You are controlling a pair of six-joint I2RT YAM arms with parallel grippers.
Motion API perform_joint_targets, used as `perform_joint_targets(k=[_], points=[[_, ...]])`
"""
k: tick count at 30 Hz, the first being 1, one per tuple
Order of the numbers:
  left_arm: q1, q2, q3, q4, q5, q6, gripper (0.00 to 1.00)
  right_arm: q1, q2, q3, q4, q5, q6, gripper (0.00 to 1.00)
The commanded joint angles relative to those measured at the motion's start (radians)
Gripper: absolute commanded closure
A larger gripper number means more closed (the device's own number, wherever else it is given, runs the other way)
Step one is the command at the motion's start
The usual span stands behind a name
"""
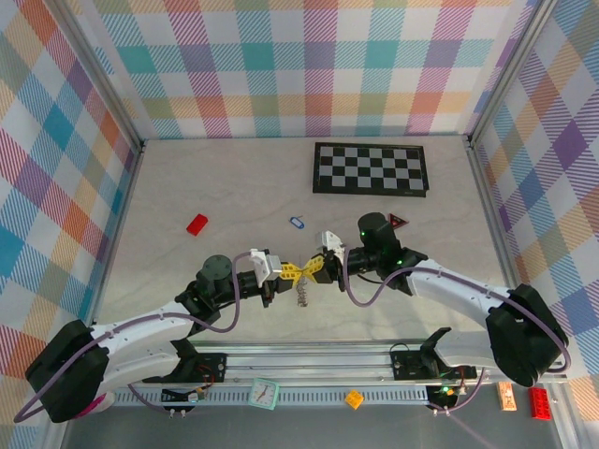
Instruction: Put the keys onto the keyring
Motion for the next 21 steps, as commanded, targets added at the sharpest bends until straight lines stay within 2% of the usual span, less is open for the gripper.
perform_joint_targets(k=[1, 2, 3, 6, 9, 21], points=[[0.003, -0.03, 0.001, 0.017, -0.025, 0.002, 0.85, 0.006, -0.004, 0.041, -0.02, -0.033, -0.029, 1.0], [0.002, -0.048, 0.006, -0.027, -0.041, 0.018, 0.79, 0.006, -0.006, 0.055, -0.061, -0.025, -0.051, 1.0], [0.002, -0.063, 0.013, -0.07, -0.055, 0.033, 0.76, 0.008, -0.008, 0.069, -0.099, -0.011, -0.073, 1.0], [0.002, -0.115, 0.052, -0.245, -0.079, 0.102, 0.75, 0.012, -0.01, 0.121, -0.235, 0.043, -0.169, 1.0], [0.004, -0.142, 0.08, -0.352, -0.089, 0.151, 0.75, 0.029, 0.002, 0.185, -0.386, 0.097, -0.256, 1.0], [0.008, -0.111, 0.157, -0.446, -0.049, 0.195, 0.81, 0.119, 0.076, 0.385, -0.683, 0.285, -0.428, 1.0]])
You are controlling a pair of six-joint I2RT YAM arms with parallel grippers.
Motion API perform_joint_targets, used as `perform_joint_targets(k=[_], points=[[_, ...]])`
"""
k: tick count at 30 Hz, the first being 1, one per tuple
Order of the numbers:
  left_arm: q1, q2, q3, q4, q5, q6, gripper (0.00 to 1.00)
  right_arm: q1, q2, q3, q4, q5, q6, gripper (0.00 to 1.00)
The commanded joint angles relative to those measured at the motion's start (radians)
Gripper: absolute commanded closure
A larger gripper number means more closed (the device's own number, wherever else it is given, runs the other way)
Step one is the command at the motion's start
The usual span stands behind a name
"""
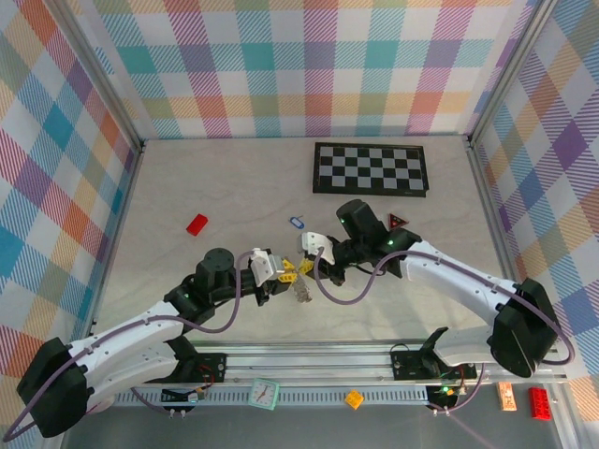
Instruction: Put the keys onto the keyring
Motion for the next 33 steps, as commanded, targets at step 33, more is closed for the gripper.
perform_joint_targets(k=[33], points=[[0.006, -0.009, -0.05, 0.18, 0.086, -0.051, 1.0, -0.063, -0.083, -0.199, 0.347, -0.171, 0.211, 0.74]])
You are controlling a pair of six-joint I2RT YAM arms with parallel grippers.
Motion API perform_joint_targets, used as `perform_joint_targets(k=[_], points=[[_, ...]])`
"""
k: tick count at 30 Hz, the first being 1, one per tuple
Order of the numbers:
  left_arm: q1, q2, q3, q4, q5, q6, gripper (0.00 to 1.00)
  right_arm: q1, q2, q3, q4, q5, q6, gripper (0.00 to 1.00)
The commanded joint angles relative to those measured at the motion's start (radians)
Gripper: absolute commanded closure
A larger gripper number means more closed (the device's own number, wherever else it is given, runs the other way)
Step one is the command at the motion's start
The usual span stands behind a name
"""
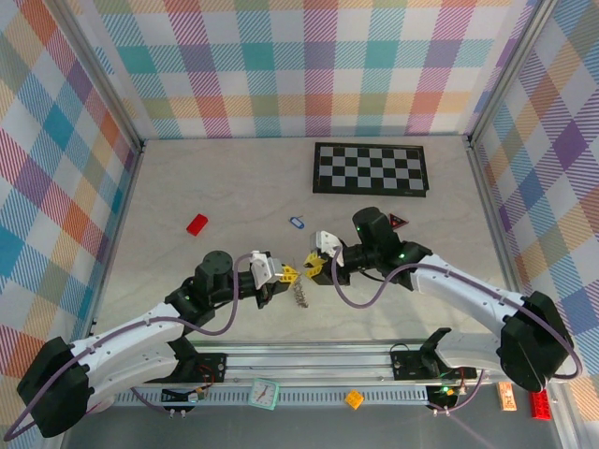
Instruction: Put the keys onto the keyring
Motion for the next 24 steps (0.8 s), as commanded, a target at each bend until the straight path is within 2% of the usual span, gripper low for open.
perform_joint_targets(k=[1, 14, 22, 24], points=[[0.007, -0.005, -0.01, 0.096, 0.033, -0.02, 1.0, 0.005, 0.019, 0.0, 0.057, -0.071, 0.032, 0.75], [0.007, 0.01, -0.011, 0.118, 0.038, -0.03, 1.0, 0.015, 0.045, 0.024, 0.025, -0.094, 0.014, 0.84], [0.006, 0.018, -0.01, 0.112, 0.028, -0.034, 1.0, 0.018, 0.051, 0.04, 0.017, -0.121, 0.012, 1.0], [0.006, 0.025, -0.005, 0.101, 0.016, -0.032, 0.96, 0.019, 0.052, 0.041, 0.018, -0.124, 0.012, 1.0]])
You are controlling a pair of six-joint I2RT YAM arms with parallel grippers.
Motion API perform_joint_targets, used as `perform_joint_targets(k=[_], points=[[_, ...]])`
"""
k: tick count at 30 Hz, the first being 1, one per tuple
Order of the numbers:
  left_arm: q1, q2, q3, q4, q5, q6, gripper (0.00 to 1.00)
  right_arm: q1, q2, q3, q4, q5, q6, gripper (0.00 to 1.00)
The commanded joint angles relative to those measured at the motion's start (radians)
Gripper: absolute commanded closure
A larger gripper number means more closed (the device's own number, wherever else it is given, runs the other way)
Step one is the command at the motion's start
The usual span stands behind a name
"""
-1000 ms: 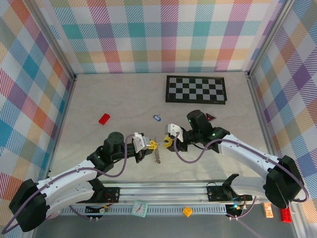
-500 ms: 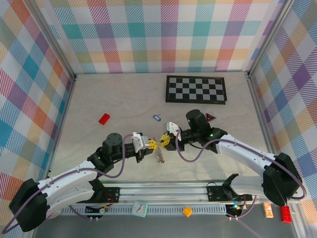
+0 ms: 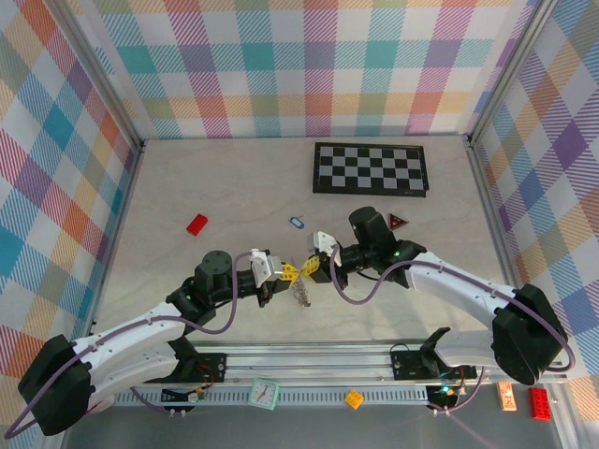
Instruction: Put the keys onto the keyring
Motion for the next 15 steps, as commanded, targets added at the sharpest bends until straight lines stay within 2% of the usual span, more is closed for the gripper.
perform_joint_targets(k=[1, 9, 15], points=[[0.007, 0.01, 0.002, 0.049, 0.009, 0.001, 0.95, 0.011, 0.006, 0.039, 0.001, -0.063, -0.006, 1.0], [0.006, 0.028, 0.009, 0.056, 0.007, 0.004, 0.91, 0.013, 0.009, 0.045, -0.003, -0.073, -0.005, 1.0], [0.006, 0.03, 0.009, 0.065, 0.004, 0.004, 0.92, 0.014, 0.015, 0.048, -0.006, -0.077, -0.005, 1.0]])
